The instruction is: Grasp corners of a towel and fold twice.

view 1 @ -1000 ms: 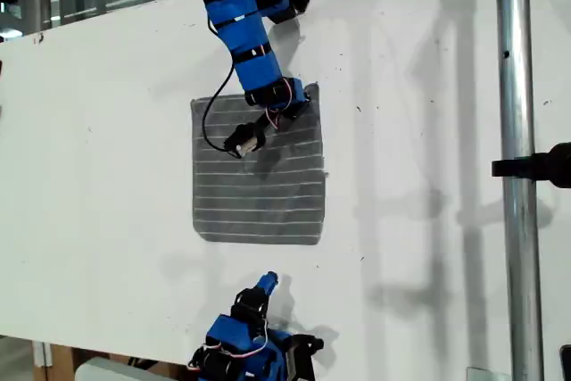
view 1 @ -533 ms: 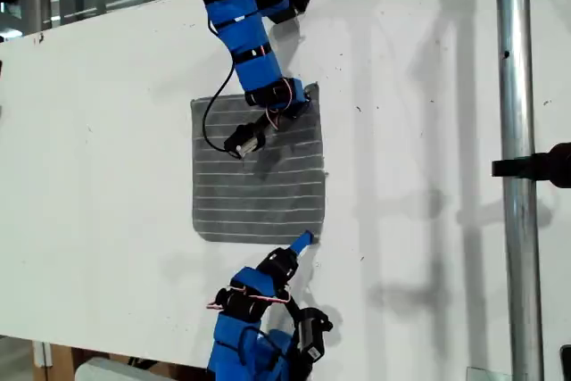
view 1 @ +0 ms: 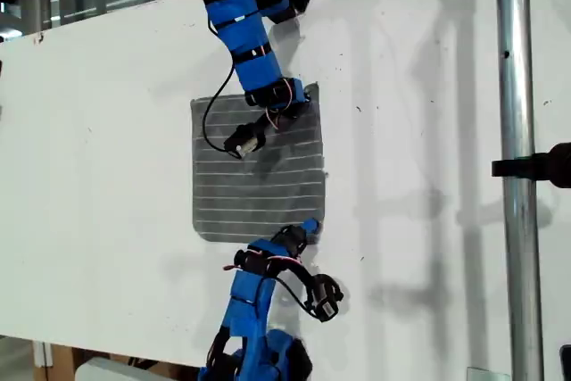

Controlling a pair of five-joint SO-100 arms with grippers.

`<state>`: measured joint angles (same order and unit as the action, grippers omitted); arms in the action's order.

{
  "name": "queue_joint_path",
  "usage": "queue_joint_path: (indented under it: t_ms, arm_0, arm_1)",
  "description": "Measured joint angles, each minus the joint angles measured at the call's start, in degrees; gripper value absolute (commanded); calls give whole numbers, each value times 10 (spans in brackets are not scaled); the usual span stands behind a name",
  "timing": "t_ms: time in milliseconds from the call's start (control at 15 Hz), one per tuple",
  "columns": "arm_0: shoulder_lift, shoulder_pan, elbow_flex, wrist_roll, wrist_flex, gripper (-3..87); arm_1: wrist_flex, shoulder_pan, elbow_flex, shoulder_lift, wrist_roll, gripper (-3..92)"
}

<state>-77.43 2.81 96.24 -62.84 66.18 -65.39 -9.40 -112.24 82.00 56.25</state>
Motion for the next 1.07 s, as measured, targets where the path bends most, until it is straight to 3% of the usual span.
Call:
queue_joint_path:
  t_ms: [333, 667, 1067]
  arm_0:
    - [47, 13, -4, -66, -15, -23]
    - [45, 45, 11, -82, -58, -29]
    - [-55, 117, -140, -34, 84, -29]
  arm_1:
    - [0, 0, 0, 0, 0, -2]
    - [-14, 0, 10, 1, 0, -2]
    - [-167, -84, 184, 67, 10, -3]
